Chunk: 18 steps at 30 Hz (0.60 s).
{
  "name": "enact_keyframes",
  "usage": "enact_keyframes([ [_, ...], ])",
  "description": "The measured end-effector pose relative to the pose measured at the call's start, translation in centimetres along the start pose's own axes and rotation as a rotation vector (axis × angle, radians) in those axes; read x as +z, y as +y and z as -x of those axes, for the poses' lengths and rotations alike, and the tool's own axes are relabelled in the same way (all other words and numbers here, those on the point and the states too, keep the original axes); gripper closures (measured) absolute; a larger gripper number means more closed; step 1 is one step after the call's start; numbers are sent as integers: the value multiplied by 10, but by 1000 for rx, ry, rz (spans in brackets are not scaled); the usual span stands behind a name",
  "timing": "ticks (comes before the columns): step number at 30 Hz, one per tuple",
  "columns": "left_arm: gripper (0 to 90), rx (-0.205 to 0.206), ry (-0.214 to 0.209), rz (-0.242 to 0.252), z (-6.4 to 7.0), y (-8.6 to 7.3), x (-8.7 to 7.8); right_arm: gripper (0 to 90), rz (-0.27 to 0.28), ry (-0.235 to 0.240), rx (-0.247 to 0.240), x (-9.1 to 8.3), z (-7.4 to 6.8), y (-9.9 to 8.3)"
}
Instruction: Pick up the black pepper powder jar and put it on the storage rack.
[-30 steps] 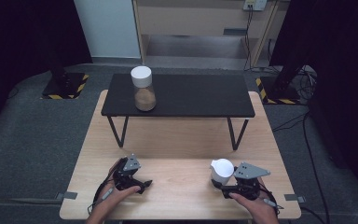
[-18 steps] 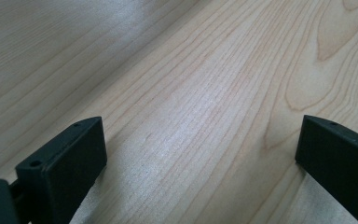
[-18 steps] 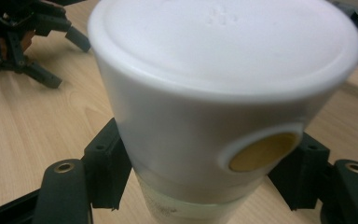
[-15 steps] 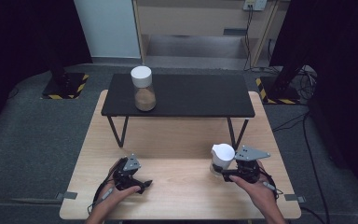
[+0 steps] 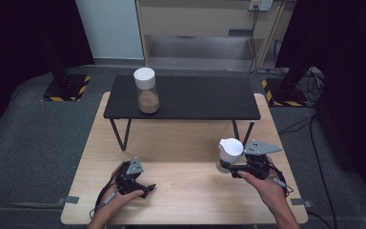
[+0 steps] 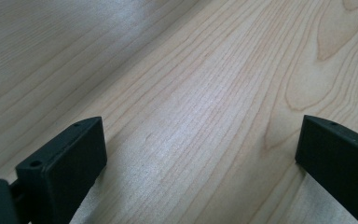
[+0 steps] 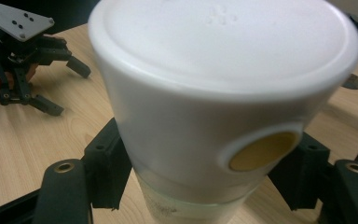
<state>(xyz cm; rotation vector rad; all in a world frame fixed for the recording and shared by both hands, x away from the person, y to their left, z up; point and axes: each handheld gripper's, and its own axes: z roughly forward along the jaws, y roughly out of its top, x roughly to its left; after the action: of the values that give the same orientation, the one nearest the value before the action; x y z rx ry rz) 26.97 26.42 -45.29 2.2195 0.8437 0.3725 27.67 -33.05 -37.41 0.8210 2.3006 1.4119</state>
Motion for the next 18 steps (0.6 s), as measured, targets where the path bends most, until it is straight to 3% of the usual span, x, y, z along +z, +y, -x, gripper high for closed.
enact_keyframes([
  [18, 3, 0, 1, 0, 0, 0, 0, 315, -2, -1, -11, -13, 1, 37],
])
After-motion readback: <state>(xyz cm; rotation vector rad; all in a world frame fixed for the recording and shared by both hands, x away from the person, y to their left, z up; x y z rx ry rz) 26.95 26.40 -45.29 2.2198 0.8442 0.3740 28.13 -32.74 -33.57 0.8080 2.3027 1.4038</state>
